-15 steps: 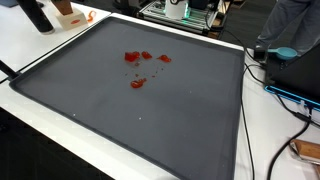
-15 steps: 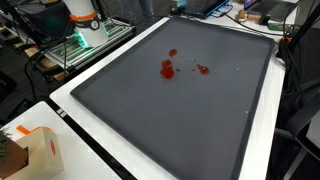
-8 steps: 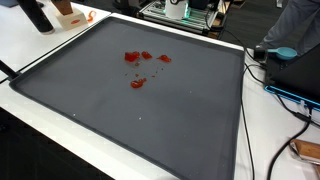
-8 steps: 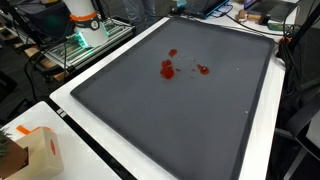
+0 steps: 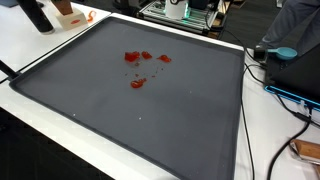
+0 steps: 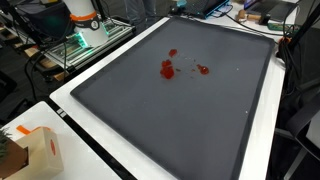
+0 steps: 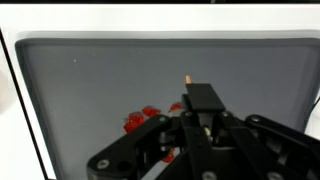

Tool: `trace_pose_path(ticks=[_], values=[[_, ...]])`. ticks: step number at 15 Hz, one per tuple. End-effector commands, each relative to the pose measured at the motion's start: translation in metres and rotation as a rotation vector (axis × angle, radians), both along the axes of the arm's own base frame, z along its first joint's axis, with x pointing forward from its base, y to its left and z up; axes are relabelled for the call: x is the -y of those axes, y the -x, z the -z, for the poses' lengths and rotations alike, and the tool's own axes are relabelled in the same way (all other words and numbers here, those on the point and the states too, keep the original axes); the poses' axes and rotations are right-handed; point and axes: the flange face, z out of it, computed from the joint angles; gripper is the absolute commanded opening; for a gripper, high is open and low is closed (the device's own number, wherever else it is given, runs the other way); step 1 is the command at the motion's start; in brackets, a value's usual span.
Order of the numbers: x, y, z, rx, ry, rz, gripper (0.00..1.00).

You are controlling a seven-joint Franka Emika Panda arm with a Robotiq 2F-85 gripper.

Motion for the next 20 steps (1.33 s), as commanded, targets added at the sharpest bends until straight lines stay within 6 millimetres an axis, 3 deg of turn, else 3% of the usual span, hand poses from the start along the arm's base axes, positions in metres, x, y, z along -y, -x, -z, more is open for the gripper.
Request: trace_pose_path(ticks=[1,4,9,14,20], values=[[0.0,0.0,-0.001,-0.001,0.0,0.0,0.03],[0.033,-0.029,-0.016,0.079,-0.077,0.037,0.03],[0.115,-0.083,-0.021,0.195,-0.219,0.124,0.03],[0.19,-0.132,0.013,0.188,-0.412,0.148,0.03],[0.255,-0.161,0.067,0.164,-0.709,0.077,0.03]])
